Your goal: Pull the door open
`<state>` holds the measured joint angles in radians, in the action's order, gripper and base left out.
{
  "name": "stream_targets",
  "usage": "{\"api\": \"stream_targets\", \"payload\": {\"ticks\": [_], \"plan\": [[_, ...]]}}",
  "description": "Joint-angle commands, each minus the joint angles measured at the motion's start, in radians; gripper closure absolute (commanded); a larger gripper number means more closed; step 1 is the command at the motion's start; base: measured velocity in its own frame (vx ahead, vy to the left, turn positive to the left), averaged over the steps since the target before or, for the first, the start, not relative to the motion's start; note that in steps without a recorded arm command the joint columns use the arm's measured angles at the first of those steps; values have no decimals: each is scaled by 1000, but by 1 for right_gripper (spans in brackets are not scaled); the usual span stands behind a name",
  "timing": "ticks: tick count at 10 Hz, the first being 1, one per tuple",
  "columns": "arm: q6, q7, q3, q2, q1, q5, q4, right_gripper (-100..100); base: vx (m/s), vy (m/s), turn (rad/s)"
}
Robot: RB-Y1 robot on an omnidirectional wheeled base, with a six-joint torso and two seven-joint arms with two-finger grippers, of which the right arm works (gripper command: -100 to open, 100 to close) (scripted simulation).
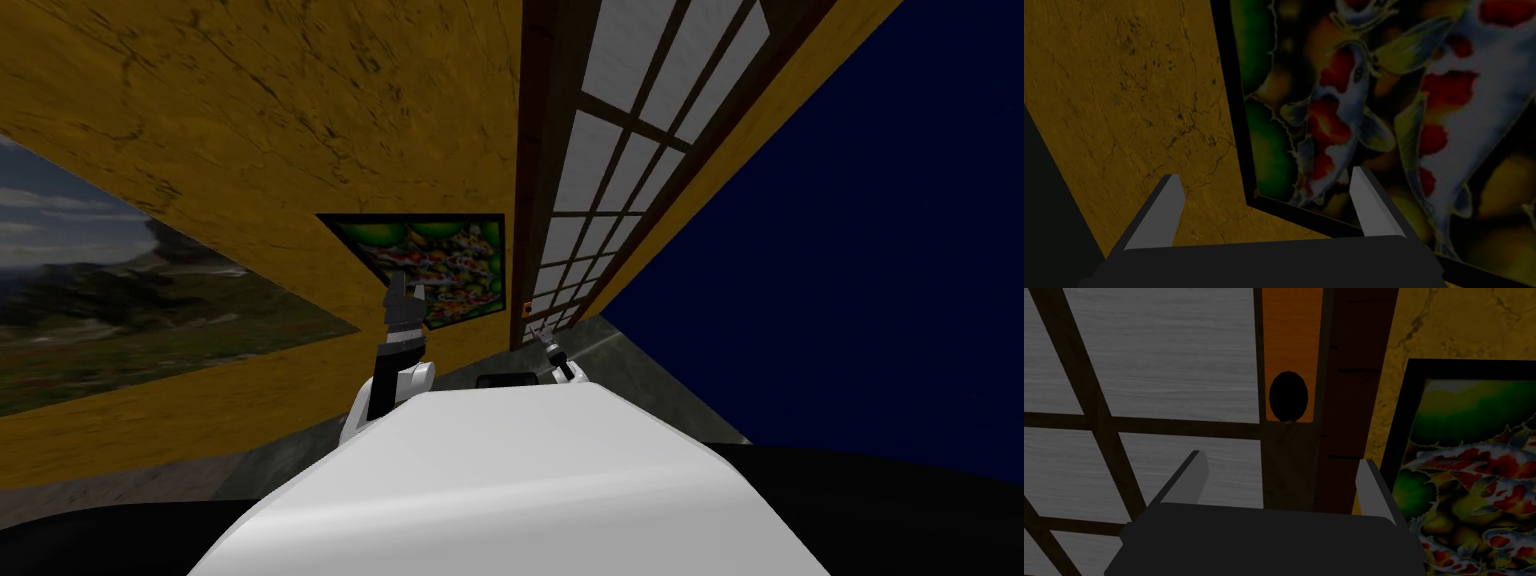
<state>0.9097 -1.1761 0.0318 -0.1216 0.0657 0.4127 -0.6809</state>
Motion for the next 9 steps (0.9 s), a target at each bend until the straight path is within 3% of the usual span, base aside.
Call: {"api": "stream_targets", "payload": {"ticks": [1, 5, 8, 9], "plan": [[0, 0, 3, -3, -4, -3, 0, -100, -178, -5, 98], [3, 0, 20, -19, -11, -21, 13, -100, -203, -35, 92], [12, -2, 63, -60, -27, -66, 46, -100, -177, -47, 254], [12, -2, 63, -60, -27, -66, 46, -100, -72, -19, 55]]}}
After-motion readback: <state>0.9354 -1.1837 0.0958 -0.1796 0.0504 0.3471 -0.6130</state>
